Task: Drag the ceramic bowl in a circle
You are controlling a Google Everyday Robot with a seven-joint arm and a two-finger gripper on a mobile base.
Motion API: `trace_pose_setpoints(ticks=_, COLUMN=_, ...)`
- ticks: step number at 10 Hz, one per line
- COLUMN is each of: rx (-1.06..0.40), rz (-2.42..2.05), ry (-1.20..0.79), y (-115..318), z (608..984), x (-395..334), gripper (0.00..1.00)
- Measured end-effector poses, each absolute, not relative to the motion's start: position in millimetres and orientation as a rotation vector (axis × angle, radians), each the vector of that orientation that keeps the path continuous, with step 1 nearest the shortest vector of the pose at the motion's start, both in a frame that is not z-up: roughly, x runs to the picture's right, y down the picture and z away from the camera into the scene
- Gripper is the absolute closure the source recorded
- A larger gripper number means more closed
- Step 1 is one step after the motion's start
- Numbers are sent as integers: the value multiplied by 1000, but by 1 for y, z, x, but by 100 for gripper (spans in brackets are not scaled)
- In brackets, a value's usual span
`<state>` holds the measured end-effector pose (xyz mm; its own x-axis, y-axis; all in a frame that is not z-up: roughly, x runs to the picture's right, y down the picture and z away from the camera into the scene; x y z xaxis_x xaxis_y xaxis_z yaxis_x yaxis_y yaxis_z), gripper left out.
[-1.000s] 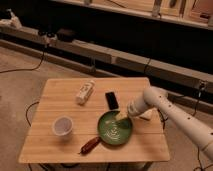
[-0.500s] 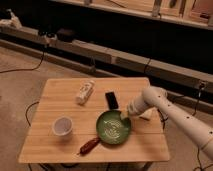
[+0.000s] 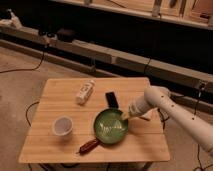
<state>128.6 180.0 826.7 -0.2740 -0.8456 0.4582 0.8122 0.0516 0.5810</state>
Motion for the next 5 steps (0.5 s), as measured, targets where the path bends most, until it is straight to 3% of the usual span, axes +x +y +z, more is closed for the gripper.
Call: trace_pose_setpoints(ticks=5, rx=31, rz=-1586, ry=-997, y=208, z=805, x=138, gripper=89)
